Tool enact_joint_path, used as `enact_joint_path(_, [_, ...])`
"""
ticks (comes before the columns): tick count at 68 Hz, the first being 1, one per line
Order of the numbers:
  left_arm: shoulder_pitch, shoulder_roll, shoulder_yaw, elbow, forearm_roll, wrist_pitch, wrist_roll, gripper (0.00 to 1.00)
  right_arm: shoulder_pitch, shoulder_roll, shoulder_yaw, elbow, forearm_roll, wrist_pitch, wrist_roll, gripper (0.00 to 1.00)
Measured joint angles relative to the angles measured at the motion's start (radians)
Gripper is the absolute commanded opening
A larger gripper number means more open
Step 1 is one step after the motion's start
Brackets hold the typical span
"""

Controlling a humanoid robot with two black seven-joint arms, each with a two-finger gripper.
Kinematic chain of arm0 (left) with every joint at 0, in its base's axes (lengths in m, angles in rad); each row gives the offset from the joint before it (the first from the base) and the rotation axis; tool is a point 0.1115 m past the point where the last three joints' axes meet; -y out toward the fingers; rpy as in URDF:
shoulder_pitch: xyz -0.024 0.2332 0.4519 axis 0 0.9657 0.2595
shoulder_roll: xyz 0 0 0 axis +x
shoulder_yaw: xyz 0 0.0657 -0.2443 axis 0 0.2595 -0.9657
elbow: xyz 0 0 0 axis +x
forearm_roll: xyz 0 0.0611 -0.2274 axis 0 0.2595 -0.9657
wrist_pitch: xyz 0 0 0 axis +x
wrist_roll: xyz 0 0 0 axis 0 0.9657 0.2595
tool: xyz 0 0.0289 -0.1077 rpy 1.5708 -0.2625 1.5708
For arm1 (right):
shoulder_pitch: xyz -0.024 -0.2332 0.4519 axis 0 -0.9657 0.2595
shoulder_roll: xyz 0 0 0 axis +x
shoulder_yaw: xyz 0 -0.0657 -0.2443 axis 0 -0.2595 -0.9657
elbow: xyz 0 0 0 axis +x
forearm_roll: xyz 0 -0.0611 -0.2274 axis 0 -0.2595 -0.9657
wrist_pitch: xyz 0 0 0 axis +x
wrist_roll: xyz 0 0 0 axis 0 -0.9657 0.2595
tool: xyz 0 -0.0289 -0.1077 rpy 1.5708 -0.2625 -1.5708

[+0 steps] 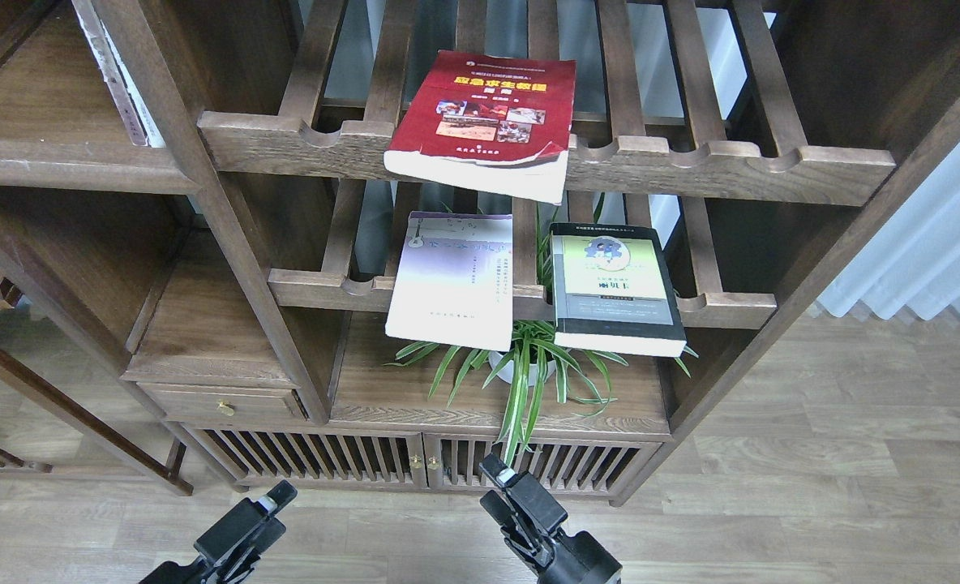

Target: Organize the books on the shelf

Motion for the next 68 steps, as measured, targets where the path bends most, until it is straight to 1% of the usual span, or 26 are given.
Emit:
enact_joint_path(3, [-0.001, -0.003, 0.001, 0.001, 0.001, 0.000, 0.005, 1.00, 0.000, 0.000, -0.002, 0.000, 0.000, 0.000, 0.000, 1.00])
enact_joint_path(7, [-0.003, -0.007, 0.001, 0.003, 0.003, 0.000, 0.024, 1.00, 0.000, 0.000, -0.006, 0.000, -0.001, 0.000, 0.000, 1.00])
enact_joint_path(13, [-0.004, -0.009, -0.005, 0.004, 0.003, 0.000, 0.081, 1.00, 0.000, 0.000, -0.010, -0.001, -0.002, 0.000, 0.000, 1.00])
enact_joint_path(17, [-0.004, -0.009, -0.014, 0.005, 0.004, 0.000, 0.128, 1.00, 0.001, 0.000, -0.013, -0.004, -0.003, 0.000, 0.000, 1.00])
enact_joint_path(22, [-0.004, -0.007, -0.022, 0.007, 0.006, 0.000, 0.163, 1.00, 0.006, 0.000, -0.014, -0.011, -0.004, 0.000, -0.001, 1.00])
enact_joint_path(28, [-0.004, -0.007, -0.035, 0.017, 0.006, 0.000, 0.175, 1.00, 0.015, 0.000, -0.016, -0.025, -0.004, 0.000, -0.003, 1.00])
enact_joint_path(39, [-0.002, -0.013, -0.051, 0.037, 0.006, 0.000, 0.179, 1.00, 0.029, 0.000, -0.033, -0.051, -0.005, 0.000, -0.003, 1.00])
enact_joint_path(45, [-0.001, -0.014, -0.043, 0.041, 0.005, 0.000, 0.181, 1.00, 0.063, 0.000, -0.093, -0.090, -0.006, 0.000, -0.003, 1.00])
enact_joint_path(56, [-0.009, -0.013, -0.013, 0.042, 0.009, 0.000, 0.180, 1.00, 0.138, 0.000, -0.189, -0.212, -0.006, 0.000, -0.004, 1.00])
enact_joint_path(68, [-0.012, -0.012, -0.008, 0.048, 0.010, 0.000, 0.179, 1.00, 0.151, 0.000, -0.213, -0.241, -0.005, 0.000, -0.005, 1.00])
